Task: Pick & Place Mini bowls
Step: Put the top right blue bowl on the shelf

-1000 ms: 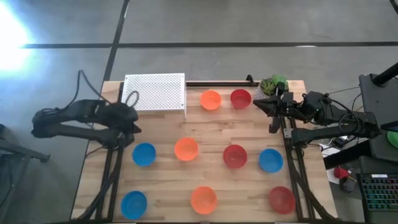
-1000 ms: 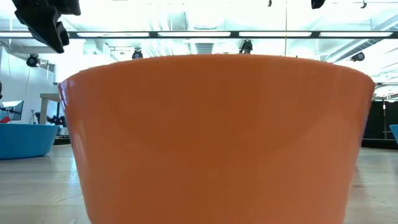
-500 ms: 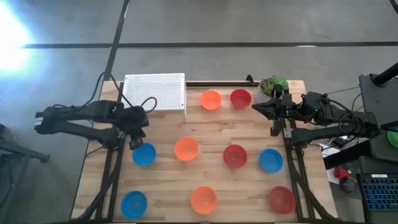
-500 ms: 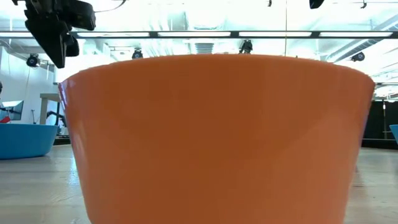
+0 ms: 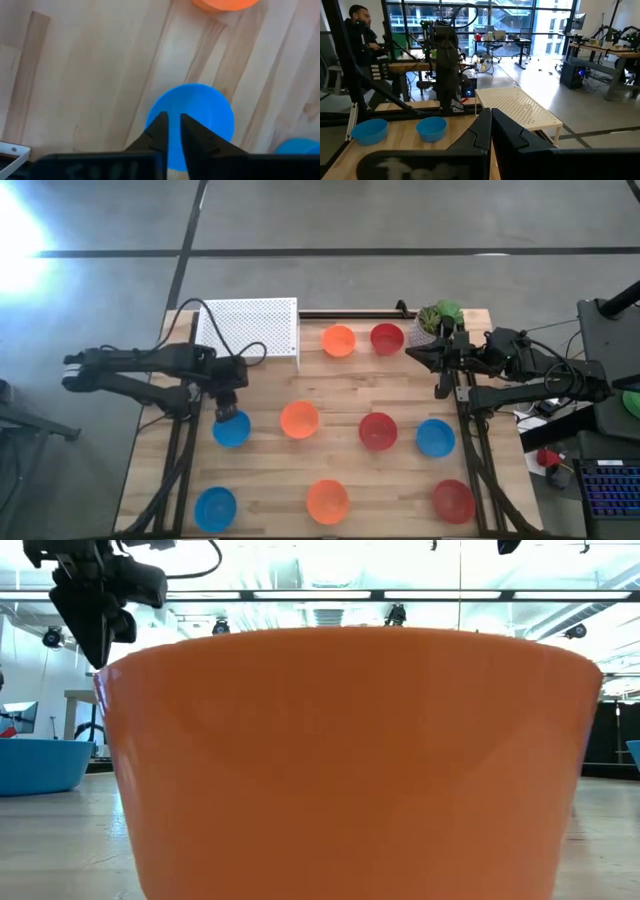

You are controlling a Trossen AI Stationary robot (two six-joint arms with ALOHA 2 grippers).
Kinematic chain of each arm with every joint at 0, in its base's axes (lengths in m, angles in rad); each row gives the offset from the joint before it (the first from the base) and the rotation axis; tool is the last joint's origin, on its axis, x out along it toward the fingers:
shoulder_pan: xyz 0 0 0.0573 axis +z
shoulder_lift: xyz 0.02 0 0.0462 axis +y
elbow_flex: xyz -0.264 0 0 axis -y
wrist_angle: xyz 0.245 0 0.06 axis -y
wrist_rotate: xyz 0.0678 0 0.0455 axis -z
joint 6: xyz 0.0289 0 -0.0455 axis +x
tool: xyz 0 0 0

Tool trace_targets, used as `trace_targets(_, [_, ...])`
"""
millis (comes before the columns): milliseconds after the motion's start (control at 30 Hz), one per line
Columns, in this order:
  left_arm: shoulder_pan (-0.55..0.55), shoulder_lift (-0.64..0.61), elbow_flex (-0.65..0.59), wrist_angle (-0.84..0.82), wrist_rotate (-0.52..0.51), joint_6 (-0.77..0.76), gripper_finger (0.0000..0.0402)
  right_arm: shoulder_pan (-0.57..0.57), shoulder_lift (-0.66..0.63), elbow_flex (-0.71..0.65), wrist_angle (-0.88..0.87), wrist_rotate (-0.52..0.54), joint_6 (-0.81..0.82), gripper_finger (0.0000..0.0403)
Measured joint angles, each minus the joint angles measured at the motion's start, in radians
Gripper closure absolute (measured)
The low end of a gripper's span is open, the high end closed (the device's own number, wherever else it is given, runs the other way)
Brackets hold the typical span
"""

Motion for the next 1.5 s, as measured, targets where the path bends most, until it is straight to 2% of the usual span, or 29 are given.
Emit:
trace_targets(133, [0.0, 0.032, 0.0, 0.003, -0.003, 0.073, 0.0315, 0.0, 0.0, 0.0, 0.0, 0.0, 0.0, 0.0394])
trace_targets(233, [0.0, 0.065, -0.003, 0.005, -0.007, 0.147, 0.0302, 0.0, 0.0, 0.0, 0.0, 0.0, 0.001, 0.0394])
trace_targets(733, [0.0, 0.206, -0.102, 0.067, 0.01, 0.284, 0.03, 0.0, 0.0, 0.002, 0.0, 0.0, 0.001, 0.0394])
trace_targets(1033, [0.0, 0.286, -0.15, 0.162, 0.01, 0.289, 0.03, 0.0, 0.0, 0.002, 0.0, -0.029, -0.001, 0.0394])
trace_targets(1500, [0.0, 0.375, -0.193, 0.209, 0.024, 0.314, 0.0303, 0.0, 0.0, 0.002, 0.0, -0.051, -0.006, 0.0394])
